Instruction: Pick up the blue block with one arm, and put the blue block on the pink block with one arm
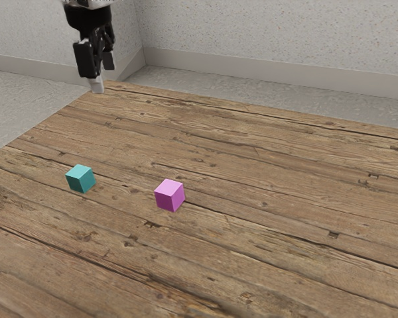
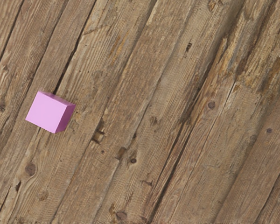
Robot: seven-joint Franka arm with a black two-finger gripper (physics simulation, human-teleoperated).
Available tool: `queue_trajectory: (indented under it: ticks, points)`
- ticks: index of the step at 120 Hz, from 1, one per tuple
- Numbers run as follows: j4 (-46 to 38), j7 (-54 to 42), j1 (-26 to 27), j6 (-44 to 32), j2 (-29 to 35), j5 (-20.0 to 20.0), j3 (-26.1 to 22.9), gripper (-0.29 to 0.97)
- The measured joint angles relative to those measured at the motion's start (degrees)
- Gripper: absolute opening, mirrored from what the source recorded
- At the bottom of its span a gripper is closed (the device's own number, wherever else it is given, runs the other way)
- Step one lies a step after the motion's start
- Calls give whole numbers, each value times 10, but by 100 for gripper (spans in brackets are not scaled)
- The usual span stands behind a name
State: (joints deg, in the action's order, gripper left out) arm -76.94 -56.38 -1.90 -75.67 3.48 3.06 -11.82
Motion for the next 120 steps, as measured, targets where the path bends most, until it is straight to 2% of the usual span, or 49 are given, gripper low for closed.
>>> queue_trajectory:
  ticks: [31, 39, 50, 57, 67, 76, 89, 104, 120]
  points:
    - [-22, 35, -25, 21, 8, 4, 6, 68]
    - [-107, 31, -53, 15, 61, 5, 16, 68]
    - [-280, 0, -67, -40, 142, 6, 75, 68]
    - [-330, -23, -72, -72, 156, 9, 95, 68]
    - [-359, -53, -89, -91, 167, 12, 120, 68]
    - [-399, -92, -118, -113, 167, 20, 137, 68]
    - [-470, -172, -131, -200, 159, 26, 174, 68]
    - [-476, -256, -134, -284, 116, 29, 182, 68]
    - [-447, -328, -139, -359, 49, 29, 184, 68]
